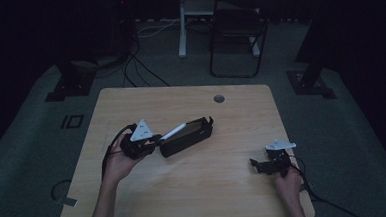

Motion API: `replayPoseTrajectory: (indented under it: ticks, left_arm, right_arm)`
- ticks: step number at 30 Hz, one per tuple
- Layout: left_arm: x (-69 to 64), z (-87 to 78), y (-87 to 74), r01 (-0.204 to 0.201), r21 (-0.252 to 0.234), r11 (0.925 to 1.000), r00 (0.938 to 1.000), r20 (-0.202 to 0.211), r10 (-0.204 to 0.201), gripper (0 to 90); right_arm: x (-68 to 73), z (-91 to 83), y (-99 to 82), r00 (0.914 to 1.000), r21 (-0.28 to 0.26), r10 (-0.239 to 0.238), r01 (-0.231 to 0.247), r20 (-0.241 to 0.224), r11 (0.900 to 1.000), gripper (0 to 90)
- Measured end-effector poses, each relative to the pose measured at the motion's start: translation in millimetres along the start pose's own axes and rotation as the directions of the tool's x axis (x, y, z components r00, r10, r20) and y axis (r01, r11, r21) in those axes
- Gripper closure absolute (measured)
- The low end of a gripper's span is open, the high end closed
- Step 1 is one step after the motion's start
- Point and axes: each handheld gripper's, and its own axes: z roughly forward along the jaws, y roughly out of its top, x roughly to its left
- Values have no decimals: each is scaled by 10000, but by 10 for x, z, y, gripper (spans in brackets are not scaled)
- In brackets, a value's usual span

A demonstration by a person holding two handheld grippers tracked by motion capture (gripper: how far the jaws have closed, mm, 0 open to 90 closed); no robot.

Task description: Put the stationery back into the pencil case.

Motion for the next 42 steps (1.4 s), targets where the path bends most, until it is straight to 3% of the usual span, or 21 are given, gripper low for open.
replayPoseTrajectory:
  ticks: [16, 42]
  left_arm:
    - [67, 104, 59, 166, -41, 9999, 9998, 104, -166, 790]
    - [132, 140, 259, 150, -285, 9995, 9995, 264, -143, 790]
  right_arm:
    - [-4, 1, 2, 10000, 9, -26, 26, -44, 10000, 124]
    - [-8, 3, 4, 10000, 9, -48, 48, -64, 10000, 123]
